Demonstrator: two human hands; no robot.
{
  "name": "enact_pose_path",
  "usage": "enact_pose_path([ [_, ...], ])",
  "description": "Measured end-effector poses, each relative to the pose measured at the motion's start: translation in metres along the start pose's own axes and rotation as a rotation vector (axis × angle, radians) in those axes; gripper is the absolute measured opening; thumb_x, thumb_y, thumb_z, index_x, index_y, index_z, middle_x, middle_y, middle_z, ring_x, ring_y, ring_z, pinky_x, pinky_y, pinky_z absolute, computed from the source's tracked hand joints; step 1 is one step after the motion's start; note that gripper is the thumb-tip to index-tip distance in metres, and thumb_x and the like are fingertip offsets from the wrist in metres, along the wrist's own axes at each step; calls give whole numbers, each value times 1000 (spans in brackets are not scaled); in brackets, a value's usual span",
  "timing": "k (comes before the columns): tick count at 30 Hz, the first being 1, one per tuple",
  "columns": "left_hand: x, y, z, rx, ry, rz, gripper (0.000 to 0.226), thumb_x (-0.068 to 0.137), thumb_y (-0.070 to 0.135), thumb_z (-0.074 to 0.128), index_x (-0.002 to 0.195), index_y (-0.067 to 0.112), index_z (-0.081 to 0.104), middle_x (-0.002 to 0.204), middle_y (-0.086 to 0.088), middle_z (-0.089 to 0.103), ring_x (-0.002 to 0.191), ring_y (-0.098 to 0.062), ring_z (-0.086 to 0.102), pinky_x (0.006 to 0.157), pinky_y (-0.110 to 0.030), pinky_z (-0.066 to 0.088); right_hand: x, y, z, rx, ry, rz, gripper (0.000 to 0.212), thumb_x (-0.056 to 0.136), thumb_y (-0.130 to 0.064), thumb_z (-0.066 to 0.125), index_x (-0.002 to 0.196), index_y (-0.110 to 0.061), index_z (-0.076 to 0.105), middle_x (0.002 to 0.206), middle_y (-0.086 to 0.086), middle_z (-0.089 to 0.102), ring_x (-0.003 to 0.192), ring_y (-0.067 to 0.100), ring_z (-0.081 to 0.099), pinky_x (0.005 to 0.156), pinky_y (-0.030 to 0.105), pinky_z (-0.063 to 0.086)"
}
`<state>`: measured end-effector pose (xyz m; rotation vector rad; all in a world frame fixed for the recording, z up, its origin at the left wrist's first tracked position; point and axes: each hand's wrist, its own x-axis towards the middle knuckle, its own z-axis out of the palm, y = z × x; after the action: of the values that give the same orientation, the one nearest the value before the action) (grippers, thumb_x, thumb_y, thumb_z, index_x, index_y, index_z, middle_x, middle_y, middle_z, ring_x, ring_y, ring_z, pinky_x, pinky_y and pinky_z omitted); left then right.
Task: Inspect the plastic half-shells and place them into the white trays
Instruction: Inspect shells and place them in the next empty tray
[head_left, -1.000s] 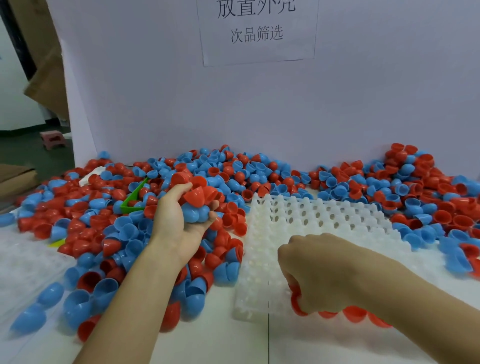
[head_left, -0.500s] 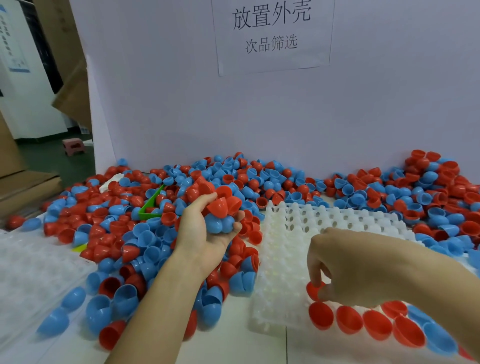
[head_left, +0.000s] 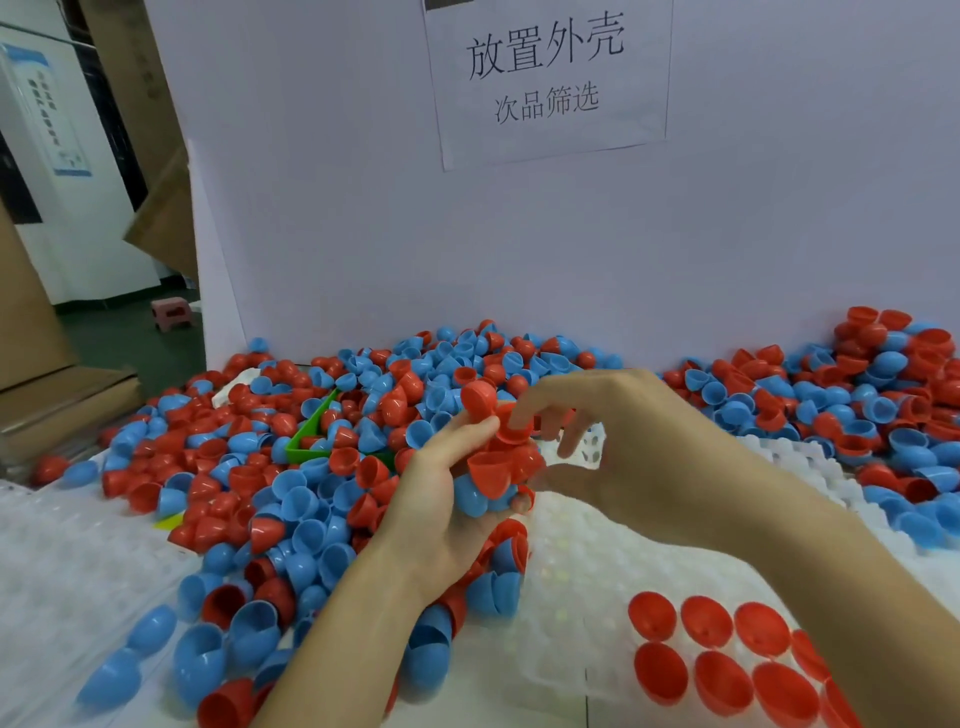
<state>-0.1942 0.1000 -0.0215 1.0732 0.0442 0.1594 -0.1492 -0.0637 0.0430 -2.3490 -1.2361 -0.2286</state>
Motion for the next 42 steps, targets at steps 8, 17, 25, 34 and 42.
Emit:
enact_pose_path([
  [8, 3, -2, 2, 36, 57, 21, 23, 81, 31, 64, 95, 17, 76, 90, -13, 73, 70, -23, 68, 73, -36, 51, 6, 12, 12, 120, 156, 51, 11, 89, -20, 72, 98, -25, 77, 80, -21, 69, 84, -12, 61, 70, -1, 44],
  [17, 2, -2, 12, -52, 163, -52, 45, 89, 27, 61, 127, 3, 61, 100, -19, 73, 71, -30, 73, 67, -35, 49, 7, 21, 16, 46, 304, 93, 13, 89, -6, 67, 90, -15, 77, 62, -19, 59, 64, -11, 60, 63, -1, 43],
  [25, 2, -4, 14, -111, 181, -76, 36, 89, 25, 63, 118, 4, 67, 101, -19, 73, 75, -29, 72, 93, -46, 51, 6, 17, 23, 31, 280, 133, 17, 92, -13, 62, 88, -29, 65, 78, -11, 67, 62, 1, 62, 56, 6, 49],
  [34, 4, -8, 17, -44, 214, -60, 35, 98, 21, 57, 129, 5, 60, 104, -19, 71, 89, -29, 66, 94, -51, 49, 3, 15, 29, -34, 230, 135, 12, 87, -42, 69, 89, -33, 76, 100, -19, 58, 90, 2, 56, 80, 33, 56],
  [42, 5, -7, 15, -14, 268, -104, 34, 101, 23, 56, 132, 9, 58, 110, -20, 72, 77, -29, 73, 55, -31, 53, 6, 15, 31, -137, 286, 136, 12, 87, -43, 70, 90, -33, 76, 106, -20, 55, 88, 2, 53, 64, 19, 44],
])
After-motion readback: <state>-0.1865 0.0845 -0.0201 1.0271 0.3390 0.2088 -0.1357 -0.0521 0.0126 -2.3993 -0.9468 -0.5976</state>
